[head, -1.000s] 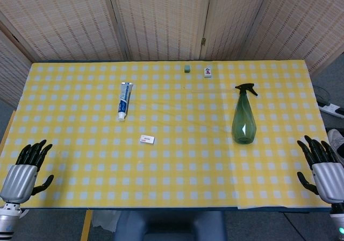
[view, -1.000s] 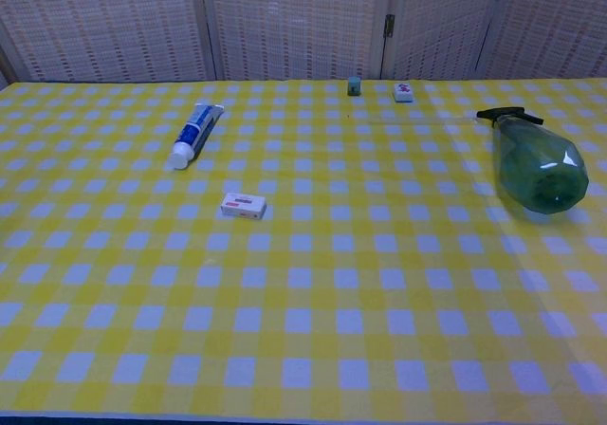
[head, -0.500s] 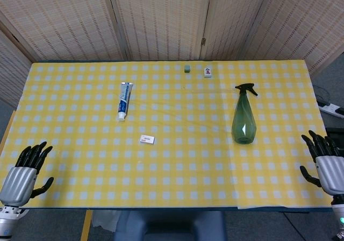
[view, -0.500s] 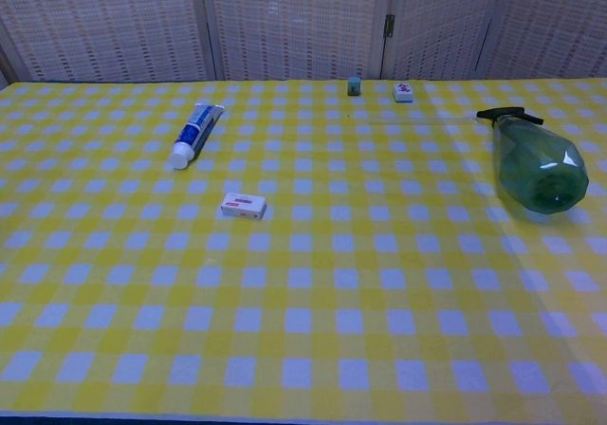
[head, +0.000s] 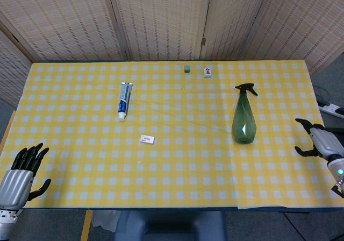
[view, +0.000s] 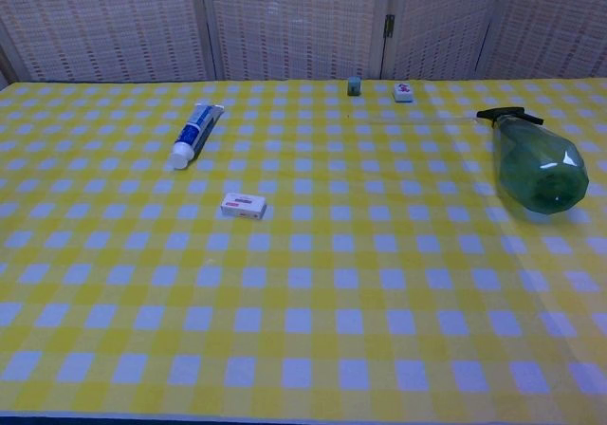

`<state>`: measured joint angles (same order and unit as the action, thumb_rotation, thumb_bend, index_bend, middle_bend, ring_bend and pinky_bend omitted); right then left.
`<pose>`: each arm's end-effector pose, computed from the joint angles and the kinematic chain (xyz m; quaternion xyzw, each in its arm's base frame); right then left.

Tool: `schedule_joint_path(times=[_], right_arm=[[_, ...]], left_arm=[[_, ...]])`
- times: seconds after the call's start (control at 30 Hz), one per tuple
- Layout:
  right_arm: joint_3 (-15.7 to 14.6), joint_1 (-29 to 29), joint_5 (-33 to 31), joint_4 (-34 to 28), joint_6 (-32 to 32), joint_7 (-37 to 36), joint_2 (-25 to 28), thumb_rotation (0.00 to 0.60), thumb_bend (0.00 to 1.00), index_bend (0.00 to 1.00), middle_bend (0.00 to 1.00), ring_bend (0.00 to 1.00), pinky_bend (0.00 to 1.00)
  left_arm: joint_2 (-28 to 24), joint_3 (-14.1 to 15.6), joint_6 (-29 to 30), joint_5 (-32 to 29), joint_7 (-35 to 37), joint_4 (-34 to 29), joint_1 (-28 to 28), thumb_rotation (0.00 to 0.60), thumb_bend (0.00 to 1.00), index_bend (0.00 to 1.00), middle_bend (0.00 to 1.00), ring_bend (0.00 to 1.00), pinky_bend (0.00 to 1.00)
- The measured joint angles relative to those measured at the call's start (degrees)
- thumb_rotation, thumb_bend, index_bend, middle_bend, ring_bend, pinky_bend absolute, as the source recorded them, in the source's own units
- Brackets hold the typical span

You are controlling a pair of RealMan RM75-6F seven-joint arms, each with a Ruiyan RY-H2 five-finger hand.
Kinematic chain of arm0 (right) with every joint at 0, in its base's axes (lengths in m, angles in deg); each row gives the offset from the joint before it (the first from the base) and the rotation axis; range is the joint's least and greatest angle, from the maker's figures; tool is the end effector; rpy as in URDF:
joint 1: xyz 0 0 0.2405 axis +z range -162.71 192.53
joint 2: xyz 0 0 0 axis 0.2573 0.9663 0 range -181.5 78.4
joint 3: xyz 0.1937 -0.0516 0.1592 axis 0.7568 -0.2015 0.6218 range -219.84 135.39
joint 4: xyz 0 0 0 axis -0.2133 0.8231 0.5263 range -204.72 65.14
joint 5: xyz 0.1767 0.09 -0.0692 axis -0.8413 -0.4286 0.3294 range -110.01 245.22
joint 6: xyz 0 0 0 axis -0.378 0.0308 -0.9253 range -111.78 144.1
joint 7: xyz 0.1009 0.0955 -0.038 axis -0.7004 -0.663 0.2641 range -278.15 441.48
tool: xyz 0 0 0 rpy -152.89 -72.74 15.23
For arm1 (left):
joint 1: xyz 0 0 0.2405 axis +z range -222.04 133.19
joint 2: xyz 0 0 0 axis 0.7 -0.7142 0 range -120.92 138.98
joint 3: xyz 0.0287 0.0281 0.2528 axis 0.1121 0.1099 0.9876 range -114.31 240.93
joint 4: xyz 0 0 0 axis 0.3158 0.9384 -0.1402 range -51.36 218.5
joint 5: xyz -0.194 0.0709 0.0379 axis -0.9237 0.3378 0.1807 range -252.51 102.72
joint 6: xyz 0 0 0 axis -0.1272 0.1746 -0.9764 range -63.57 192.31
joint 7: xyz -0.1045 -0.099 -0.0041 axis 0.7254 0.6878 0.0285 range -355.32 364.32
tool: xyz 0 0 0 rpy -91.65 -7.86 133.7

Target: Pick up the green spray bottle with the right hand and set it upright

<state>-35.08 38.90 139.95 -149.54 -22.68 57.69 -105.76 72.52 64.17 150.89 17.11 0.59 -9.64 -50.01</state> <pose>-0.3615 -0.2969 0.1969 0.5821 -0.5749 0.2455 0.5199 -0.2967 0.1700 0.1500 -0.6465 -0.3515 -0.3806 0.5600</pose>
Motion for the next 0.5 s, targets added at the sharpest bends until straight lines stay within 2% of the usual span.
schedule_joint_path(times=[0.17, 0.3, 0.5], right_arm=[[1.6, 6.9, -5.4, 6.9, 7.8, 1.1, -2.2, 0.6, 0.42, 0.0, 0.15, 0.18, 0.0], [3.5, 10.5, -9.7, 11.9, 12.2, 1.3, -6.7, 0.6, 0.42, 0.0, 0.16, 0.18, 0.0], [6.3, 11.7, -7.8, 11.2, 15.4, -4.7, -9.1, 0.6, 0.42, 0.0, 0.16, 0.18, 0.0]], left_arm=[[0.6, -0.2, 0.0, -0.3, -1.0, 0.0, 0.1, 0.6, 0.38, 0.0, 0.02, 0.04, 0.0], [0.5, -0.7, -1.2, -1.6, -0.1, 0.3, -0.3, 0.6, 0.38, 0.0, 0.02, 0.04, 0.0], [0.6, -1.0, -2.0, -2.3, 0.1, 0.6, -0.7, 0.6, 0.38, 0.0, 0.02, 0.04, 0.0]])
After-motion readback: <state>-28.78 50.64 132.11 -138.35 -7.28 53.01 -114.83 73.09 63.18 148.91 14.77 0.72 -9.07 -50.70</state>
